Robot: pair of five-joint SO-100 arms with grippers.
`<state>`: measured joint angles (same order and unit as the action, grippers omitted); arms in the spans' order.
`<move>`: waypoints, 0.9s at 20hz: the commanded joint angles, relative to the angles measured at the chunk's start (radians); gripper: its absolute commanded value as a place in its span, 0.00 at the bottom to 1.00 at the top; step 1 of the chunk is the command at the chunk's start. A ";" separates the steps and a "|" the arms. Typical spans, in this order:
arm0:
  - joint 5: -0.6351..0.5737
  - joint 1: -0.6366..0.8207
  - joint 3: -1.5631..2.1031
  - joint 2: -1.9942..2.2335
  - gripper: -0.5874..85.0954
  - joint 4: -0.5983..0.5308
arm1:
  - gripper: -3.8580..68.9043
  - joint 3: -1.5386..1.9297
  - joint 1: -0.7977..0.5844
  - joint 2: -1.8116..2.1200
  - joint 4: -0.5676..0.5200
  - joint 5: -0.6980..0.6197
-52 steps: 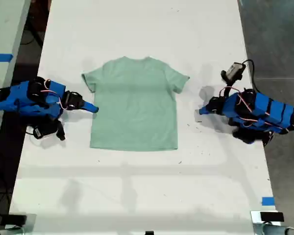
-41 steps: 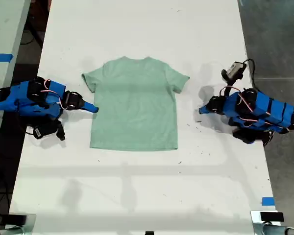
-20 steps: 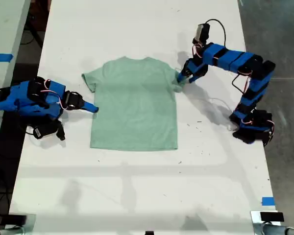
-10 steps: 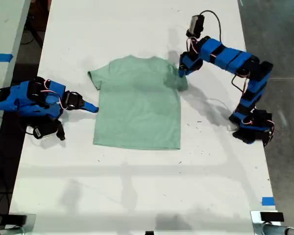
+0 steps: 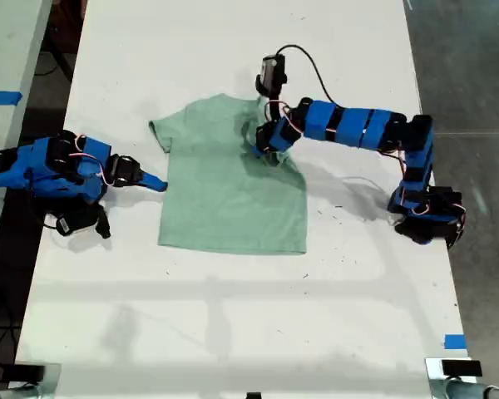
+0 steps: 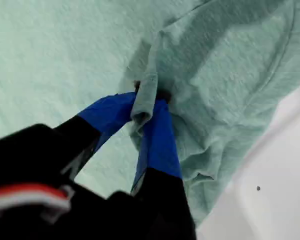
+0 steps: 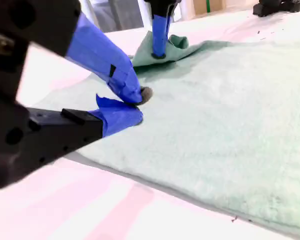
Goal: Fold t shirt
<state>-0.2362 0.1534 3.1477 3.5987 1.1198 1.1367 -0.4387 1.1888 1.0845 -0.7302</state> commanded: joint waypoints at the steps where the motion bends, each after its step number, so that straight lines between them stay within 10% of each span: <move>1: 0.011 0.000 -0.025 0.008 0.03 -0.014 | 0.46 -0.140 0.048 -0.014 -0.012 -0.021; 7: 0.011 0.000 -0.025 0.008 0.03 -0.014 | 0.48 -0.252 -0.046 0.295 0.350 -0.040; 10: 0.011 0.000 -0.025 0.008 0.03 -0.014 | 0.06 -0.084 -0.041 0.618 0.480 -0.011; 18: 0.011 0.000 -0.025 0.008 0.03 -0.014 | 0.07 1.358 0.163 1.907 0.275 0.176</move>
<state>-0.2362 0.1534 3.1477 3.5987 1.1198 2.1384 -0.2991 2.6737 1.4051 -0.5829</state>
